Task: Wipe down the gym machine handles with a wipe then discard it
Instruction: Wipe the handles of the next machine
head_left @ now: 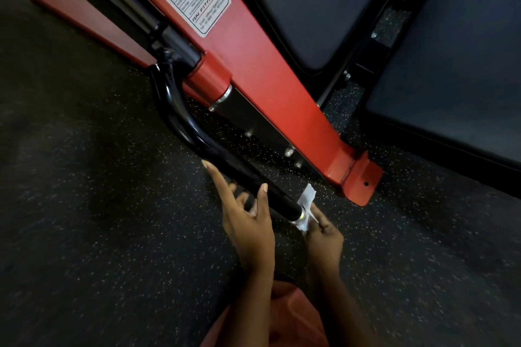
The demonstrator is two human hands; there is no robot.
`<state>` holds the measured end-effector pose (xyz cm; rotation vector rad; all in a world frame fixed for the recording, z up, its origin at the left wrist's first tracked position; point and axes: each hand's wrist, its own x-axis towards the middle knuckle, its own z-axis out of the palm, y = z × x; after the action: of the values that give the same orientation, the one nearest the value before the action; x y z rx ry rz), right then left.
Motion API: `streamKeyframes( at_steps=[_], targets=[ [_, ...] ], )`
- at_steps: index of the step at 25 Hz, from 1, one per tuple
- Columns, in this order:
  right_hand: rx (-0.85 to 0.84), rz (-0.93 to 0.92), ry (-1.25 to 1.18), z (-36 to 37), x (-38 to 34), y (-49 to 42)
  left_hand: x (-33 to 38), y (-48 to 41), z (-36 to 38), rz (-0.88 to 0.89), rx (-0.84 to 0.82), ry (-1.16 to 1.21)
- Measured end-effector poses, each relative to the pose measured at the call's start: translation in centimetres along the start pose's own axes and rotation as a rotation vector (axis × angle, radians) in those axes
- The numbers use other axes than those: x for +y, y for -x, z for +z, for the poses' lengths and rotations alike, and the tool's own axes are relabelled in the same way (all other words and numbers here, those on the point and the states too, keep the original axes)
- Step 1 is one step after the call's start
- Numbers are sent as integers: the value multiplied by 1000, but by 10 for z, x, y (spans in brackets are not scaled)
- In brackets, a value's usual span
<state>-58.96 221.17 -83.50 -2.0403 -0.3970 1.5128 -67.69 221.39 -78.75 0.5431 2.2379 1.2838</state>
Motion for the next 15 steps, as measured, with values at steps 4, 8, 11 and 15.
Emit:
streamKeyframes(
  at_steps=[4,8,11,15],
  targets=[
    [-25,64,-158,9,-7,-1,-3,-1,1,-3,4,7],
    [18,70,-127,-4,11,12,0,-1,0,-11,3,-4],
    [57,5,-21,-2,3,4,-1,-2,1,0,12,-3],
    [61,74,-119,13,-2,-1,-3,-3,1,8,9,17]
  ],
)
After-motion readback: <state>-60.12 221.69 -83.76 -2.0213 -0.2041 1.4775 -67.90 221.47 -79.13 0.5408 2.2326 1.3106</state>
